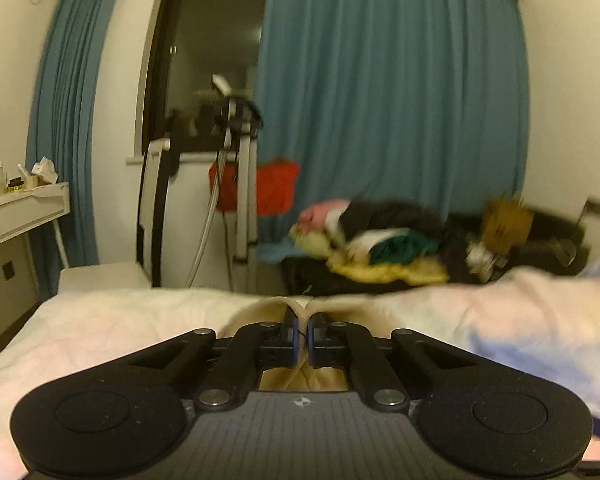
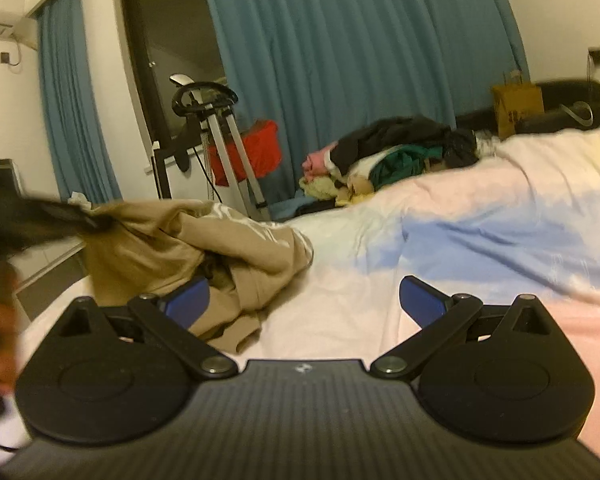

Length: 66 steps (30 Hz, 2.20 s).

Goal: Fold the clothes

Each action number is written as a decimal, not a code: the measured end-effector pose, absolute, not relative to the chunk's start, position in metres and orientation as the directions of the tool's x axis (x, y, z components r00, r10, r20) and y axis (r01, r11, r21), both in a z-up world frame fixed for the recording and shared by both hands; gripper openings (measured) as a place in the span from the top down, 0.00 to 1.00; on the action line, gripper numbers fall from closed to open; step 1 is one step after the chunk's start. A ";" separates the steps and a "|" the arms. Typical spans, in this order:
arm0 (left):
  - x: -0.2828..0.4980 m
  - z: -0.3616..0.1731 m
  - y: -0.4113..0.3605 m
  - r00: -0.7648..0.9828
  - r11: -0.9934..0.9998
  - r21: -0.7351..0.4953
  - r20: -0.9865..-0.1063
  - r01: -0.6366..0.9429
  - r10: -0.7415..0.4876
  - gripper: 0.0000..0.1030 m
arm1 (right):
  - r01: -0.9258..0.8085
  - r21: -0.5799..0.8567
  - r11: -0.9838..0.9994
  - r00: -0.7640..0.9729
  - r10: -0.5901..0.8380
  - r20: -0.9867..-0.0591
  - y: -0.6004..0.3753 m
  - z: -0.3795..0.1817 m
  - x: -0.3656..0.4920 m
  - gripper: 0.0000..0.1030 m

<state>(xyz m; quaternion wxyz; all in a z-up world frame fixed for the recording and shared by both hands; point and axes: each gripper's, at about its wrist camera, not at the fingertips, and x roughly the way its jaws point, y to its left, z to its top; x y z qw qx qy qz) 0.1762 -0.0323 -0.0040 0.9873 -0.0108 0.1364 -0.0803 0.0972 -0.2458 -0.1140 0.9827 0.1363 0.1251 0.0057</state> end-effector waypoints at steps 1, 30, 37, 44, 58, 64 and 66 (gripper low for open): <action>0.164 0.003 -0.030 0.953 0.985 -0.052 -0.249 0.167 -0.175 0.96 | 0.015 0.256 0.967 0.971 0.047 -0.236 -0.243 -0.114 0.096 0.00; 0.118 -0.017 0.132 0.954 0.908 -0.414 -0.243 0.061 -0.176 0.96 | -0.192 0.167 0.967 0.876 0.246 -0.415 -0.170 -0.131 0.112 0.14; 0.173 -0.045 0.125 0.927 0.943 -0.331 -0.336 0.049 -0.166 0.95 | -0.083 0.167 0.983 0.936 0.134 -0.325 -0.200 -0.120 0.173 0.26; 0.201 -0.077 0.122 0.871 0.949 -0.316 -0.468 -0.007 -0.150 0.81 | 0.027 0.222 0.975 0.923 0.061 -0.379 -0.220 -0.137 0.190 0.25; 0.123 -0.022 0.097 0.894 0.986 -0.142 -0.448 -0.088 0.016 0.26 | -0.259 -0.067 0.964 0.942 0.237 -0.239 -0.145 -0.094 0.089 0.38; 0.084 -0.026 0.068 0.881 0.995 0.058 -0.463 -0.076 0.094 0.26 | -0.433 -0.093 0.896 0.804 0.338 -0.490 -0.105 -0.127 0.078 0.46; 0.087 -0.032 0.063 0.871 0.996 0.070 -0.485 -0.052 0.080 0.26 | -0.438 -0.105 0.893 0.785 0.323 -0.529 -0.096 -0.143 0.082 0.46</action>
